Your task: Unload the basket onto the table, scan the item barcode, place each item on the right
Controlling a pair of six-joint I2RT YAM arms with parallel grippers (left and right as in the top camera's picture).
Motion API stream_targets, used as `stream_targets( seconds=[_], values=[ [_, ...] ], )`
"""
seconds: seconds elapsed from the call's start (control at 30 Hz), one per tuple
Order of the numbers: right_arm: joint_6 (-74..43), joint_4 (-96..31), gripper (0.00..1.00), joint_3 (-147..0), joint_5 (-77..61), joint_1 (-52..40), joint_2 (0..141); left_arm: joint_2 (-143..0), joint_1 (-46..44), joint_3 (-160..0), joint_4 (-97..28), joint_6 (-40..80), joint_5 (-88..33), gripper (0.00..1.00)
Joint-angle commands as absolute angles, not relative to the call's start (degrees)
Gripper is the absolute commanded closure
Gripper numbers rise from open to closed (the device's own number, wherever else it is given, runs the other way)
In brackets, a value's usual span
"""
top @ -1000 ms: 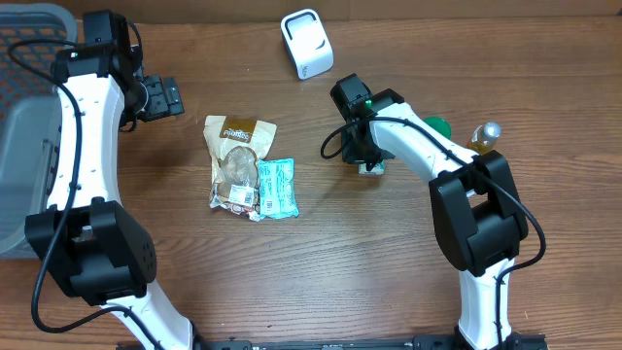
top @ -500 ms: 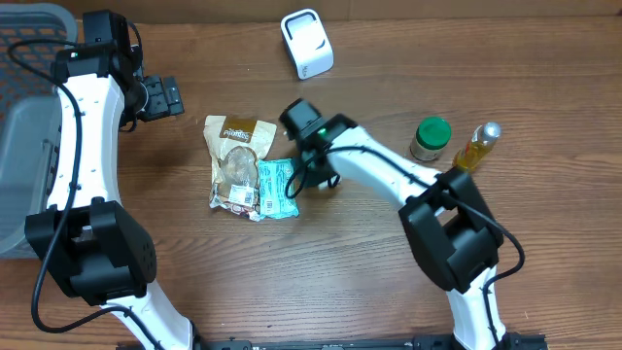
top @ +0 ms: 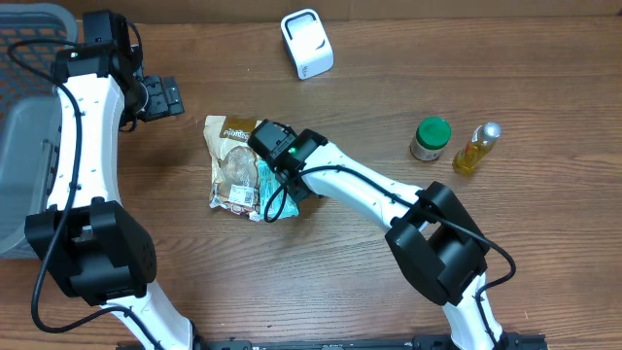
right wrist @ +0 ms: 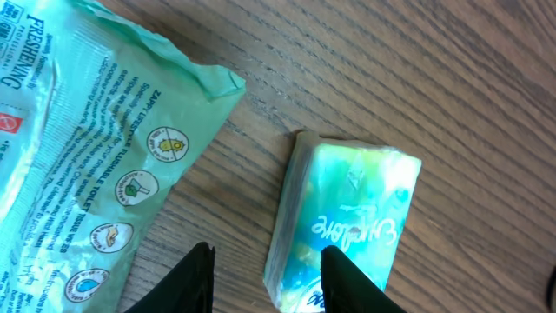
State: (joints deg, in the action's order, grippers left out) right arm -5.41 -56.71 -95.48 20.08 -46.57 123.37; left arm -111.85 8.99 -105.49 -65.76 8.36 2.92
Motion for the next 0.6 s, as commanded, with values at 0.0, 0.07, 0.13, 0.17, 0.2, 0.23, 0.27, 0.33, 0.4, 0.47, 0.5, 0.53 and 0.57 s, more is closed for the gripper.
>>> stream_targets(
  seconds=[0.0,0.07,0.13,0.17,0.2,0.23,0.27,0.33,0.4,0.47,0.5,0.53,0.57],
  values=[
    [-7.75,-56.95,0.64,-96.57,23.05,-46.48,123.46,-111.26,8.6,-106.08,-65.73,7.27,3.4,0.01],
    [-8.95,-56.58,0.64,-95.96,25.56,-46.04,123.46,-111.26,8.6,-106.08,-65.73,7.27,3.4,0.0],
    [-8.95,-55.99,0.63,-95.09,25.82,-45.43,123.46,-111.26,8.6,-106.08,-65.73,7.27,3.4,0.0],
    [-8.93,-55.79,0.63,-94.67,25.3,-45.1,123.46,-111.26,8.6,-106.08,-65.73,7.27,3.4,0.0],
    [-8.93,-55.61,0.63,-94.3,24.69,-44.84,123.46,-111.26,8.6,-106.08,-65.73,7.27,3.4,0.0],
    [-8.93,-55.4,0.63,-93.89,23.68,-44.53,123.46,-111.26,8.6,-106.08,-65.73,7.27,3.4,0.0],
    [-8.93,-55.27,0.63,-93.65,22.85,-44.42,123.46,-111.26,8.6,-106.08,-65.73,7.27,3.4,0.0],
    [-8.93,-54.89,0.63,-93.19,21.32,-44.34,123.46,-111.26,8.6,-106.08,-65.73,7.27,3.4,0.0],
    [-8.95,-54.54,0.64,-92.86,20.91,-44.34,123.46,-111.26,8.6,-106.08,-65.73,7.27,3.4,0.0],
    [-8.93,-53.98,0.64,-92.51,20.93,-44.34,123.46,-111.26,8.6,-106.08,-65.73,7.27,3.4,0.0],
    [-8.95,-53.06,0.64,-92.07,20.91,-44.34,123.46,-111.26,8.6,-106.08,-65.73,7.27,3.4,0.01],
    [-8.91,-52.45,0.64,-91.74,20.93,-44.34,123.48,-111.26,8.6,-106.08,-65.73,7.27,3.4,0.01],
    [-8.88,-51.64,0.64,-91.18,20.93,-44.34,123.48,-111.26,8.6,-106.08,-65.73,7.27,3.4,0.0]
  ],
)
